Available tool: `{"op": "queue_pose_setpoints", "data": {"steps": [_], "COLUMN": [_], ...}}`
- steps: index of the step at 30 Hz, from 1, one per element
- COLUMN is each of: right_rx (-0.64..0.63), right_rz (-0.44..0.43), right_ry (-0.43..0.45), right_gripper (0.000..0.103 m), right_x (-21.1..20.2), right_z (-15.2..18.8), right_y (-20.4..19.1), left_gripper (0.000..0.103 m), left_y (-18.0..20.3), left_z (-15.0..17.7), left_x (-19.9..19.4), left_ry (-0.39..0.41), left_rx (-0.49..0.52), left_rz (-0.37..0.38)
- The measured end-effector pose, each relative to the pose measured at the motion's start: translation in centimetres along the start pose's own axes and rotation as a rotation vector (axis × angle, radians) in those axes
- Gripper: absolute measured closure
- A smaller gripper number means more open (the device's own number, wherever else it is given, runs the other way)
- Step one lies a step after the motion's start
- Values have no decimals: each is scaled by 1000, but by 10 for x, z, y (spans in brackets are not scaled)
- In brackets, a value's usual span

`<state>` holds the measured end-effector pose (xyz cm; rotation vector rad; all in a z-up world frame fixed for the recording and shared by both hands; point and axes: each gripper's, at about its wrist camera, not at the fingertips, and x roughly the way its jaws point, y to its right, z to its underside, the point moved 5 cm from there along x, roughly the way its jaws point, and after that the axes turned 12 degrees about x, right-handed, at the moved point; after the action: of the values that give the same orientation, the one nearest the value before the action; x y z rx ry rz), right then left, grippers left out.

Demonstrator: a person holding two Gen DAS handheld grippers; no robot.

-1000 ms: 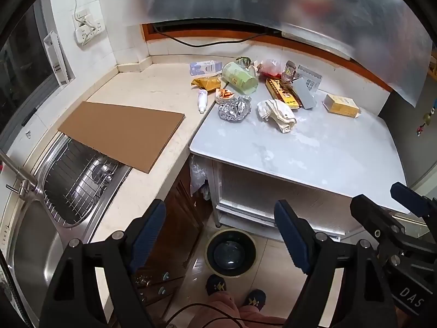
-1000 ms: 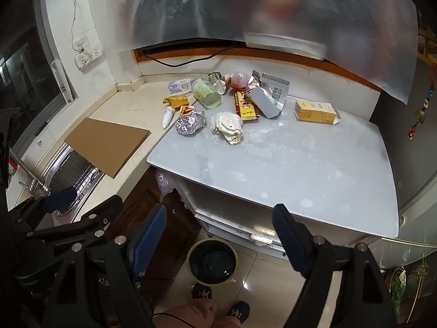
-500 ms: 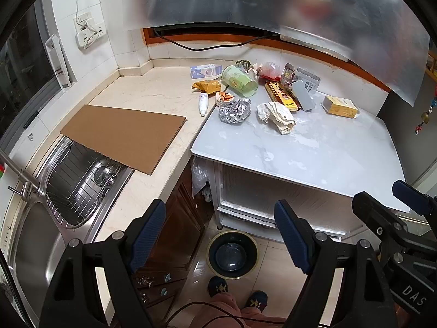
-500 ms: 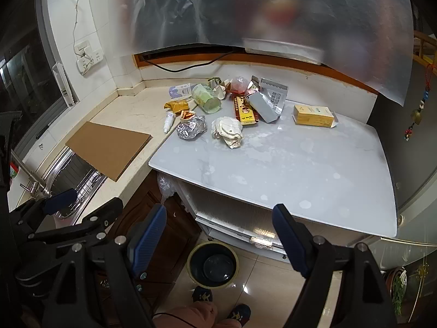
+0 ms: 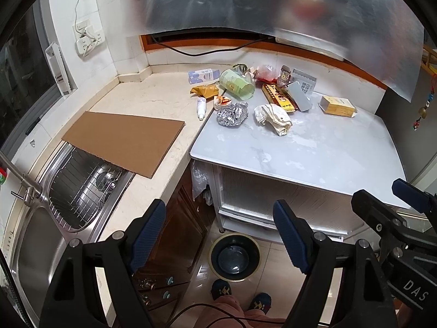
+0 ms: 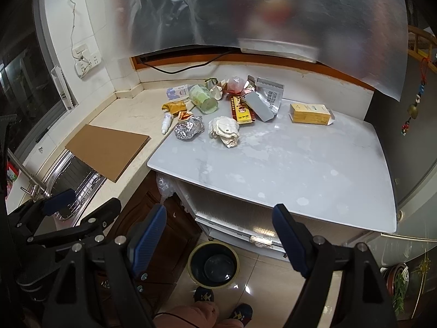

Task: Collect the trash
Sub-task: 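Move both tools toward the trash on the white table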

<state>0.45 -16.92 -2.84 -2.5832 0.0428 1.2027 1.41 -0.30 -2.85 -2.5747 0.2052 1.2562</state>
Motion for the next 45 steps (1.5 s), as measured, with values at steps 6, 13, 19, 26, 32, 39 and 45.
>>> {"op": "queue_pose_setpoints", "data": {"steps": [6,13,19,26,32,39,45], "right_rx": [0,0,2,10,12,21,32], "right_rz": [1,1,2,5,10,14,20], "right_ry": [-1,-5,-10,-3,-2,-4,-6], "right_gripper": [23,23,24,24,24,24,24], "right_x": [0,1,2,1,-1,-1,5], "right_z": [1,2,4,6,4,2,-4], "right_y": [1,4,7,11,14,15,12], "left_gripper": [24,24,24,24,24,24,24], "left_y": [-1,3,4,7,11,12,7], "left_z": [1,2,4,6,4,-1,-8], "left_x": [-1,-1,-2,-4,-4,-1,7], "left_ry": [0,-5,-6,-1,4,7,4], "left_rx": [1,4,8,22,30,37,47], "left_rz": [-1,-7,-6,-6,0,10,23]}}
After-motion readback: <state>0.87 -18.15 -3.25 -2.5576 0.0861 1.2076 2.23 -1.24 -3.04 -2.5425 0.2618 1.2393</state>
